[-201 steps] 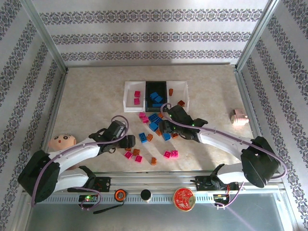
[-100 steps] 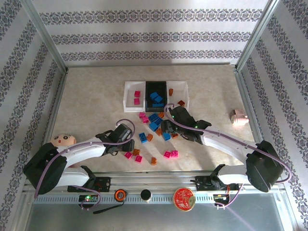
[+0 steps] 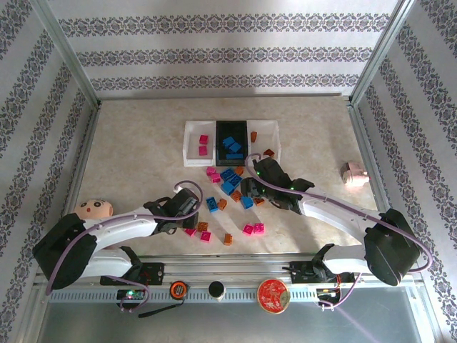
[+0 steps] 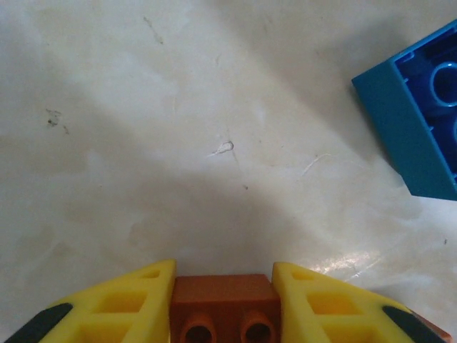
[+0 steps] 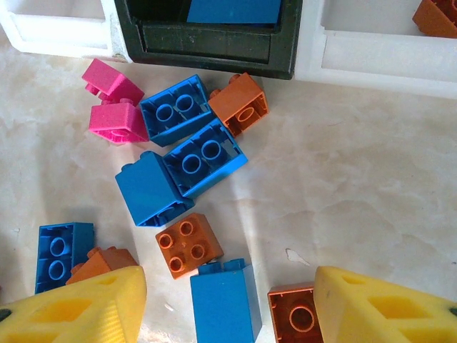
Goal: Sort the legos into containers by color
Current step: Pick up the lego from the middle-left of the table, then place the lego in the container.
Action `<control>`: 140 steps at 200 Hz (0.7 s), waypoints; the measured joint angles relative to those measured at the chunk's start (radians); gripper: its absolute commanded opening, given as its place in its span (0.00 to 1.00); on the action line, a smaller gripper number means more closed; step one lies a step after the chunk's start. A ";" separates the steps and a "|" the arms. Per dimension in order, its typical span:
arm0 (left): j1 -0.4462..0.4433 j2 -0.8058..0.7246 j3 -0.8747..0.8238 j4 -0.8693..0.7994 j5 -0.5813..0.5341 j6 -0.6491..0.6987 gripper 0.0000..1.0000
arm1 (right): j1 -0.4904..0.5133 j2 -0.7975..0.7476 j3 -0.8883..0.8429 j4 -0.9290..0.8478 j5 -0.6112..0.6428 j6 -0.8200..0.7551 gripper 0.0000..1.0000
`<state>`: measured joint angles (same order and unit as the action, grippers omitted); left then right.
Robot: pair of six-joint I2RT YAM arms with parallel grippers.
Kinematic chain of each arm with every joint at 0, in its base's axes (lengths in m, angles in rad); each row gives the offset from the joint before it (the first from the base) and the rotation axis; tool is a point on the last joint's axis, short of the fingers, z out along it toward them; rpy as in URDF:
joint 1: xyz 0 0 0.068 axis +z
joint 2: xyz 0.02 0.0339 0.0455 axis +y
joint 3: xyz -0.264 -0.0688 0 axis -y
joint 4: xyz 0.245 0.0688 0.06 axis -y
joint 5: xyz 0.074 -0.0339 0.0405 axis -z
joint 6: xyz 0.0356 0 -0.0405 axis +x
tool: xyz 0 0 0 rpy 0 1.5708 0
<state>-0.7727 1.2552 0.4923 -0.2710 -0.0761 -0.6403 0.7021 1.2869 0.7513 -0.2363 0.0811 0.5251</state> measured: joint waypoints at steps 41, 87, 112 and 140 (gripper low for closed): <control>-0.006 -0.036 0.011 -0.015 0.019 -0.002 0.29 | -0.014 -0.017 -0.019 0.003 0.010 0.006 0.64; 0.012 0.029 0.232 -0.024 0.031 0.055 0.28 | -0.071 -0.147 -0.087 0.002 0.045 0.038 0.64; 0.040 0.161 0.417 0.002 0.056 0.105 0.27 | -0.090 -0.235 -0.130 0.001 0.068 0.056 0.64; 0.067 0.357 0.641 0.049 0.105 0.146 0.27 | -0.092 -0.293 -0.163 -0.003 0.081 0.074 0.64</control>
<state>-0.7059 1.6127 1.1336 -0.2218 0.0288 -0.4946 0.6102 0.9936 0.5884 -0.2398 0.1623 0.5995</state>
